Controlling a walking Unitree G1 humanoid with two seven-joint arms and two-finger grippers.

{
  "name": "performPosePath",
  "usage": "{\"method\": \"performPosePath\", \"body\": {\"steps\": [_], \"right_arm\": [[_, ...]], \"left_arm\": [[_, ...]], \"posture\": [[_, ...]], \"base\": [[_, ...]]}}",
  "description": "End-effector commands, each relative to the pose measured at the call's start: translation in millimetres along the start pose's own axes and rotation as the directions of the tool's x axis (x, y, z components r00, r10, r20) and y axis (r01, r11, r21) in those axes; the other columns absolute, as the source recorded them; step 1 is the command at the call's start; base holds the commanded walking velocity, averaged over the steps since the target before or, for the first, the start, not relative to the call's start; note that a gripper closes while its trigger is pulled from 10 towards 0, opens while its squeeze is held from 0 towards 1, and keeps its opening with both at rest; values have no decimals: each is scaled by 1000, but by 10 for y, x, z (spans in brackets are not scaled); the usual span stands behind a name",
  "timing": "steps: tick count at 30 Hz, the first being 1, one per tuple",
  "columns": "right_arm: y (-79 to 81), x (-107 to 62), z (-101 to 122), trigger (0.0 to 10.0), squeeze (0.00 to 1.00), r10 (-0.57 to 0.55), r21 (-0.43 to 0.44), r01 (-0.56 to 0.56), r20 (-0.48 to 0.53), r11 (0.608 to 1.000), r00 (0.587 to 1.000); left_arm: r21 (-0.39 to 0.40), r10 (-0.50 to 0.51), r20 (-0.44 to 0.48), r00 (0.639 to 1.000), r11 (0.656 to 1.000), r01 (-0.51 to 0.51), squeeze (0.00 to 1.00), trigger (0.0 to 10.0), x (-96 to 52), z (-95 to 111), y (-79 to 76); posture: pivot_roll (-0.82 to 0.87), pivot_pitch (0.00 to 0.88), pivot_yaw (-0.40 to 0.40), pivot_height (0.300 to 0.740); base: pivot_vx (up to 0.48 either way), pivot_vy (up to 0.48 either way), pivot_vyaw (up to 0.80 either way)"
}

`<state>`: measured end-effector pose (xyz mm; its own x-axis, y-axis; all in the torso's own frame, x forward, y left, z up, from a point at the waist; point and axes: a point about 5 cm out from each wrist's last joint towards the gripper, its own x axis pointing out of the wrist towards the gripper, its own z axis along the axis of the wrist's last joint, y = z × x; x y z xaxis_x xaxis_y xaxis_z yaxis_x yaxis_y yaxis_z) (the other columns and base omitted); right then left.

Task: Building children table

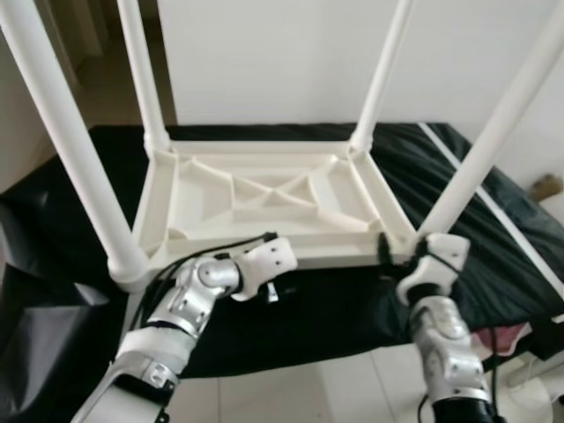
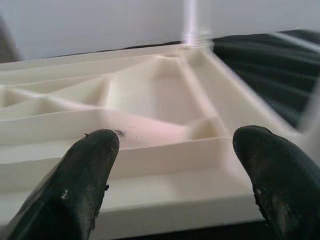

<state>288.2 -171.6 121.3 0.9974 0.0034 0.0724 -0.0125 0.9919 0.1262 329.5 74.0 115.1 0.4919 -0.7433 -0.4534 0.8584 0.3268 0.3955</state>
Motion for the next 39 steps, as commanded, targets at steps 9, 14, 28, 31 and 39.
{"method": "performPosePath", "body": {"steps": [9, 14, 28, 31, 39], "right_arm": [[-79, -37, -36, 10000, 0, -28, -4, 28, -14, 1000, 1000], [-118, -8, -71, 10000, 0, -33, 29, 34, -41, 999, 999], [-103, -278, -259, 10000, 0, -216, -23, 215, -51, 976, 975], [-123, -300, -274, 10000, 0, -244, -32, 242, -53, 970, 968], [-201, -349, -382, 10000, 0, -308, -26, 307, -110, 951, 945]], "left_arm": [[-30, 359, -77, 930, 932, -362, 0, 10000, 2, -125, 168], [-40, 347, -115, 931, 934, -354, 0, 10000, 20, -161, 167], [-35, 231, 25, 973, 972, -230, 0, 10000, -3, -75, 11], [-31, 223, 28, 974, 975, -222, 0, 10000, -8, -75, 15], [-1, 184, 18, 983, 983, -184, 0, 10000, -36, -106, 10]], "posture": [[66, 0, -54, 740], [70, 0, -57, 740], [79, 0, -85, 740], [77, 0, -85, 740], [73, 0, -78, 740]], "base": [[0, 0, 0], [0, 0, 0], [0, 0, 0], [0, 0, 0], [0, 0, 0]]}}
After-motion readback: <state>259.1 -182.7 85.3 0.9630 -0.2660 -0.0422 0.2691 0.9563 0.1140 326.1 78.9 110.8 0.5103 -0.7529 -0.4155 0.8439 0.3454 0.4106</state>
